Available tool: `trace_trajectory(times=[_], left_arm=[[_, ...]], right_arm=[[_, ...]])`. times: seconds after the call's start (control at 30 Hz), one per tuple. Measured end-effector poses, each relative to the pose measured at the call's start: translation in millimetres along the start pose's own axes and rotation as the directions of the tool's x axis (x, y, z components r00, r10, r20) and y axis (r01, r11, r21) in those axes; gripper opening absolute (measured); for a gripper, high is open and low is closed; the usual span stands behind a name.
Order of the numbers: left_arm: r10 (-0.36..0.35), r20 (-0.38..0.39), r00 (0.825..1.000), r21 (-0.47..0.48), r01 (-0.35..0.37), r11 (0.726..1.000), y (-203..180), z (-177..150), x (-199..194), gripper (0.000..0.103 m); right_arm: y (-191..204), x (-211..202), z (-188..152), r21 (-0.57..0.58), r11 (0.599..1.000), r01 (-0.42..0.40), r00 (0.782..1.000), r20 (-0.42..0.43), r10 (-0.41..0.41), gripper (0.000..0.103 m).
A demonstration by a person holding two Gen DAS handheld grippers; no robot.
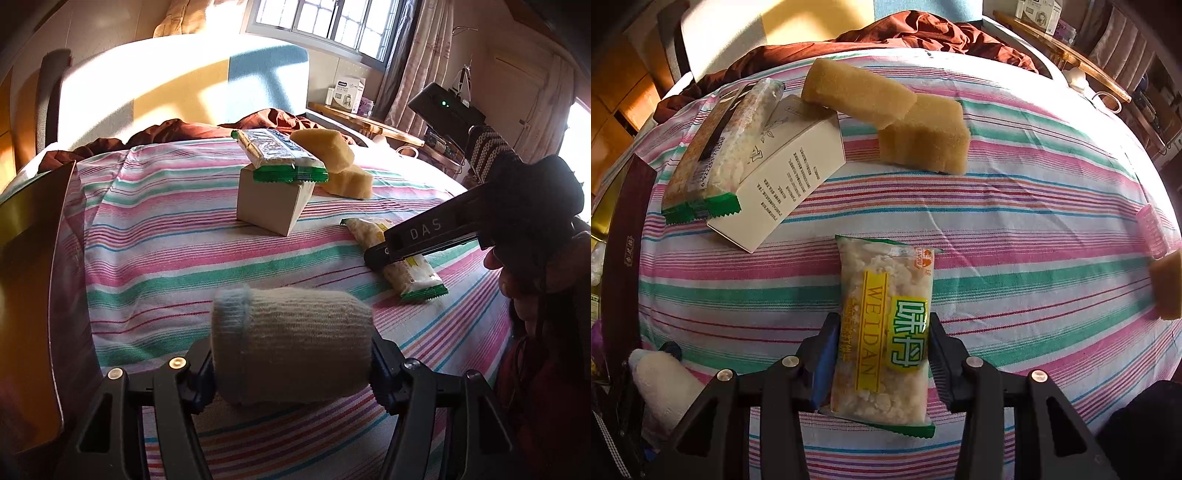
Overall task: Organize objects
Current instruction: 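Carry the sock roll into the gold tray and open the left gripper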
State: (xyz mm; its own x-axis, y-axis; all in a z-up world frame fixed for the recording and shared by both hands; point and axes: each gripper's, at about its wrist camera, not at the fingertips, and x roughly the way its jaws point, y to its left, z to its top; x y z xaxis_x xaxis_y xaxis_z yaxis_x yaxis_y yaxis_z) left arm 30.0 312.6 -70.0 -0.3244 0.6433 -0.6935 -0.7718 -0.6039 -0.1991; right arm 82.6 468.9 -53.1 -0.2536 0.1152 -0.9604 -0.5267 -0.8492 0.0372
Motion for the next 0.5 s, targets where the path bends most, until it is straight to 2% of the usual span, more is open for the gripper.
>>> trace_trajectory(times=[0.23, 0.5], left_arm=[[-0.02, -0.032, 0.999, -0.043, 0.018, 0.999, 3, -6, -18, 0.066], [-0.021, 0.049, 0.999, -0.08, 0.025, 0.996, 15, 8, -67, 0.066]], right_arm=[[2, -1, 0, -0.001, 1.0, 0.003, 1.0, 0.003, -0.003, 0.045], [1, 3, 0, -0.008, 1.0, 0.013, 1.0, 0.005, -0.013, 0.045]])
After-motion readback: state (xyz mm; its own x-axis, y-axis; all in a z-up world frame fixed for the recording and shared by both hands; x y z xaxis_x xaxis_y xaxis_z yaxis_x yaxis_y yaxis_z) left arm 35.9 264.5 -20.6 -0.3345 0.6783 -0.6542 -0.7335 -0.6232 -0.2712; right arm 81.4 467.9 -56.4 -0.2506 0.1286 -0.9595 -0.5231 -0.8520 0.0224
